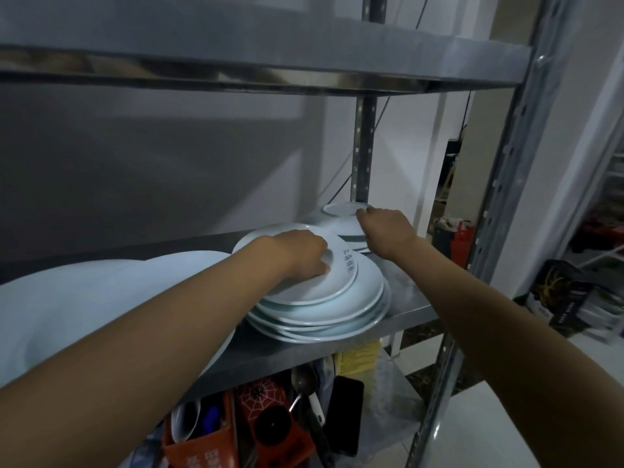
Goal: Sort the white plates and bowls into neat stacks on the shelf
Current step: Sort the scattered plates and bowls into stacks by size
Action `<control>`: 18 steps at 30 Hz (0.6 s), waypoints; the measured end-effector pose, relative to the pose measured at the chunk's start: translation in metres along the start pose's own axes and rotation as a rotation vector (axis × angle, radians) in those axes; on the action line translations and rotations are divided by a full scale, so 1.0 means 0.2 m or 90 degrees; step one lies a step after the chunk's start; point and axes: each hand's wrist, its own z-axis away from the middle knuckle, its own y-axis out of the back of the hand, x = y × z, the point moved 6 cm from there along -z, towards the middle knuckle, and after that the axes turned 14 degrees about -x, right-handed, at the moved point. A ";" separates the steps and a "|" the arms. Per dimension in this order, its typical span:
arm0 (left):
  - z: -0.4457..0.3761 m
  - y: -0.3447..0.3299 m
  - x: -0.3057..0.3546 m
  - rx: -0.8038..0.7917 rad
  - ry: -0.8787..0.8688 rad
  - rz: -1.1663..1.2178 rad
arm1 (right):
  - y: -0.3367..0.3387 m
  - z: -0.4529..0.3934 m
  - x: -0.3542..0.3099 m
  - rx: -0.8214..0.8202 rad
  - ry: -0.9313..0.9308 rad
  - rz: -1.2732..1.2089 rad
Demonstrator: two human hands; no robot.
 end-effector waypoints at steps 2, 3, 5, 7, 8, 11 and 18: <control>0.00 0.00 0.00 -0.006 0.003 0.001 | -0.02 0.01 -0.01 0.025 -0.022 0.016; 0.00 0.00 0.00 -0.008 0.004 -0.001 | -0.02 0.01 0.00 0.042 -0.042 0.015; -0.01 0.00 0.00 -0.012 0.004 0.003 | 0.00 0.02 0.03 0.080 -0.091 -0.011; -0.01 -0.01 -0.01 -0.015 0.008 0.011 | 0.04 0.03 0.07 0.109 -0.125 -0.049; -0.01 -0.01 -0.01 -0.014 0.008 0.014 | 0.07 0.04 0.09 0.119 -0.136 -0.080; 0.02 0.01 -0.01 0.022 0.010 0.040 | 0.19 0.12 0.14 0.182 -0.175 -0.213; 0.15 0.13 -0.02 0.182 0.015 0.031 | 0.37 0.31 0.18 0.221 -0.269 -0.865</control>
